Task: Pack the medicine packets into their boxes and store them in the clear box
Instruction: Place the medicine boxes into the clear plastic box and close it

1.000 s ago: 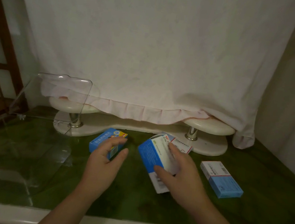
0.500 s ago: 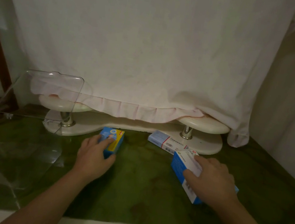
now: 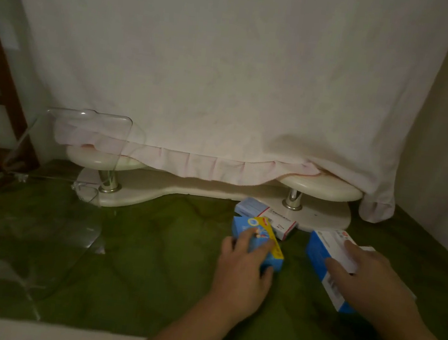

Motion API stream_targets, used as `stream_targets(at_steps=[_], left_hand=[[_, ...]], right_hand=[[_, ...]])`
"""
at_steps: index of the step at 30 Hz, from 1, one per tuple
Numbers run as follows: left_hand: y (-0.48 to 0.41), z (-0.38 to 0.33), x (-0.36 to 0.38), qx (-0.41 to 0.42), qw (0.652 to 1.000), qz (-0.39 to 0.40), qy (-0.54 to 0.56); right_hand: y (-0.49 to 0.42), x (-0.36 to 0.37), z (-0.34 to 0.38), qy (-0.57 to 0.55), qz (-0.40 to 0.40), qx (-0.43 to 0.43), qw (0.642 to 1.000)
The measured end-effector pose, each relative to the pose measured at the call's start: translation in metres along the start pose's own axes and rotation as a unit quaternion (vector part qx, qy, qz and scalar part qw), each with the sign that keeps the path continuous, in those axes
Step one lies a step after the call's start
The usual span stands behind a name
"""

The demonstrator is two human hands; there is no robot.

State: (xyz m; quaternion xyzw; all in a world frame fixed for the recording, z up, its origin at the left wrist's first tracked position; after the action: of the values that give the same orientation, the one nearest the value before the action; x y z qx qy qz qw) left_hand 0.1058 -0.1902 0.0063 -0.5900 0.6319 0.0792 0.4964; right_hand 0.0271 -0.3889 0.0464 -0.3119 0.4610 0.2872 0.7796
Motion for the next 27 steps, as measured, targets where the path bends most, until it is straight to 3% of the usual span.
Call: stream_targets(at_steps=[8,14,20,23,27], left_hand=[[0.013,-0.003,-0.014,-0.025,0.999,0.042,0.024],[-0.001,0.032,-0.088,-0.047,0.998,-0.027,0.041],[-0.007,0.08,-0.184,-0.095,0.986,-0.076,0.118],[-0.009,0.113,-0.228,-0.105,0.984,-0.106,0.101],[-0.014,0.182,-0.282,-0.183,0.968,-0.145,0.088]], right_hand=[[-0.013,0.002,-0.003,0.01,-0.033,0.015,0.999],[0.032,-0.021,0.087,-0.175,-0.094,-0.051,0.979],[0.081,0.007,0.194,-0.335,0.017,-0.115,0.935],[0.095,0.027,0.24,-0.388,0.049,-0.13,0.911],[0.114,0.049,0.301,-0.427,0.093,-0.153,0.887]])
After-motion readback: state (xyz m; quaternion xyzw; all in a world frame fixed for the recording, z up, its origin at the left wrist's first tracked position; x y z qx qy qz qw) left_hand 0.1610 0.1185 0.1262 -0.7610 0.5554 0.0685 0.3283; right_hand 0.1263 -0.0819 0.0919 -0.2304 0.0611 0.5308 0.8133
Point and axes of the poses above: each hand's wrist, its own y-axis away from the middle knuckle, its own x-axis out of the palm, z = x × y, the point moved 7 cm from there along -y, towards the middle knuckle, and after that the axes turned 15 degrees about -z, right-handed, at the moved point
